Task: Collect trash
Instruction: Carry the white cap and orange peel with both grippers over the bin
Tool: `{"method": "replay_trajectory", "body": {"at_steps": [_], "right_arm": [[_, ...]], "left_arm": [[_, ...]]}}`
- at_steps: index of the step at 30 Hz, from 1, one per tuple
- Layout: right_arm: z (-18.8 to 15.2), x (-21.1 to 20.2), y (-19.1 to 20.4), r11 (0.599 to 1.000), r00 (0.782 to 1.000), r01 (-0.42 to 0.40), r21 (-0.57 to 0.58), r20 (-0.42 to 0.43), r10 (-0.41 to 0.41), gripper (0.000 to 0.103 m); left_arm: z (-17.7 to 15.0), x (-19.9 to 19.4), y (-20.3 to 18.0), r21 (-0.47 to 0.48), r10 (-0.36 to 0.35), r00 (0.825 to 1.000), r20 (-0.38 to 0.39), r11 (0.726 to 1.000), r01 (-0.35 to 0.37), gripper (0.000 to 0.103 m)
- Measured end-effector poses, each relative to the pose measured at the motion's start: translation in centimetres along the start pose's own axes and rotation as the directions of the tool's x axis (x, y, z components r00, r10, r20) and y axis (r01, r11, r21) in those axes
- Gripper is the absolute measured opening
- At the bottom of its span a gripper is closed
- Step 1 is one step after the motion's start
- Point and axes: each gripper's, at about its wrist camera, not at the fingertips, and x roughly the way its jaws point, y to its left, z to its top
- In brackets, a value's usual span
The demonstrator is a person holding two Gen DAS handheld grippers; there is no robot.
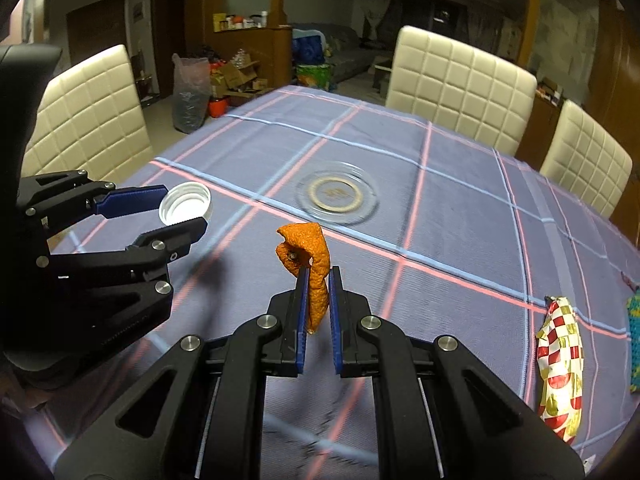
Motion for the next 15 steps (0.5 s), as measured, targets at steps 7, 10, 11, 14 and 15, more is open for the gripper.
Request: {"method": "replay_trajectory", "body": {"at_steps": [7, 10, 11, 14, 15], "right_arm": [[0.8, -2.7, 4.3, 0.997, 0.999, -0.020, -0.075, 0.039, 0.023, 0.010], [1.0, -3.7, 6.2, 0.994, 0.998, -0.025, -0.104, 0.054, 0.031, 0.010], [1.0, -3.9, 6.5, 0.994, 0.998, -0.026, -0.110, 0.056, 0.033, 0.010], [1.1, -4.6, 8.2, 0.990, 0.997, -0.029, -0.137, 0.063, 0.038, 0.010], [1.2, -4.8, 8.9, 0.988, 0.997, -0.031, -0.149, 0.065, 0.041, 0.010]], "left_arm": [[-1.7, -3.4, 3.3, -0.046, 0.055, 0.998, 0.038, 0.998, -0.053, 0.039], [-2.7, -4.8, 4.9, -0.070, 0.073, 0.996, 0.054, 0.995, -0.070, 0.039], [-3.0, -5.1, 5.3, -0.075, 0.079, 0.995, 0.056, 0.994, -0.074, 0.039], [-4.0, -6.0, 6.8, -0.098, 0.100, 0.993, 0.061, 0.991, -0.094, 0.039], [-4.3, -6.2, 7.2, -0.103, 0.104, 0.993, 0.062, 0.990, -0.097, 0.039]]}}
